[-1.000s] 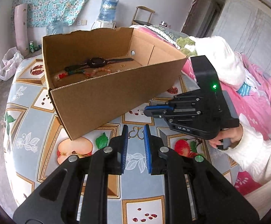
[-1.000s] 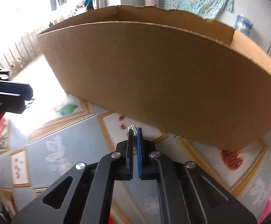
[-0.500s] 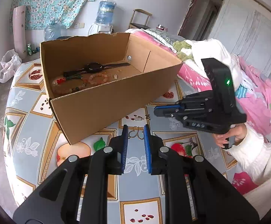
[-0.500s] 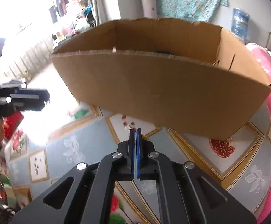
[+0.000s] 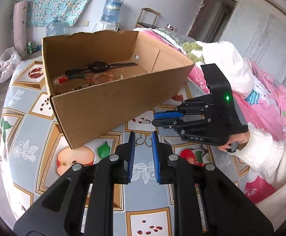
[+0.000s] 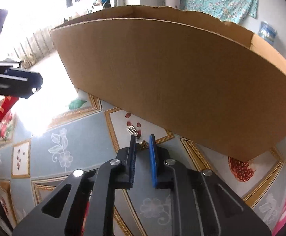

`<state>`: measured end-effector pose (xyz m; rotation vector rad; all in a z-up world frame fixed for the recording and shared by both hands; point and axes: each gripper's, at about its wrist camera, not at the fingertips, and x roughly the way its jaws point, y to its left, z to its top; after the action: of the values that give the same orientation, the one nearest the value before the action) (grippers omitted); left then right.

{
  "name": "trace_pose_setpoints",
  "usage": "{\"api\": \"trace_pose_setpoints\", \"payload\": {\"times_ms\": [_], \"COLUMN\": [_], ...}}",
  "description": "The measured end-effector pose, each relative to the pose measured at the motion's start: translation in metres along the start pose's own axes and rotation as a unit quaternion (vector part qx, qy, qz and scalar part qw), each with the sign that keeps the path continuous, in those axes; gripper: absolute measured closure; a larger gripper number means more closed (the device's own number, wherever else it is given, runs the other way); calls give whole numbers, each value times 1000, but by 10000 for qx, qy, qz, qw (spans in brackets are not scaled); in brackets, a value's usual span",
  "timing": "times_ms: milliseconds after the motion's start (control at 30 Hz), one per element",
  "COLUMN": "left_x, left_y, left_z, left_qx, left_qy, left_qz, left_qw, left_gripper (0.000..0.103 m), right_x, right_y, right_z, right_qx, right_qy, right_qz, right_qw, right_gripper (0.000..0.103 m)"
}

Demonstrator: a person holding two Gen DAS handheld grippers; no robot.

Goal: Organize jewelry
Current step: 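Close the right tool on a gold piece while the left tool holds the earring, then carry both gold pieces into the box and open both tools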

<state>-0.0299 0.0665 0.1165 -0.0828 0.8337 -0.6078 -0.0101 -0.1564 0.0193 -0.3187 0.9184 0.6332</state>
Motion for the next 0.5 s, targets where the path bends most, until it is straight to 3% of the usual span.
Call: {"api": "trace_pose_setpoints", "payload": {"times_ms": [233, 367, 500], "left_x": [-6, -11, -16], "left_y": [-6, -10, -18], "left_z": [5, 13, 48], "left_qx": [56, 43, -54], "left_qy": [-49, -142, -214], "left_qz": [-38, -112, -388], "left_qw": [10000, 9998, 9990], "left_gripper": [87, 87, 87], "right_x": [-4, -34, -77], "right_y": [-8, -5, -5], "right_z": [5, 11, 32], "right_qx": [313, 318, 134], "right_qy": [-104, -459, -910], "right_qz": [70, -33, -185], "right_qw": [9994, 9984, 9956], "right_gripper": [90, 90, 90]}}
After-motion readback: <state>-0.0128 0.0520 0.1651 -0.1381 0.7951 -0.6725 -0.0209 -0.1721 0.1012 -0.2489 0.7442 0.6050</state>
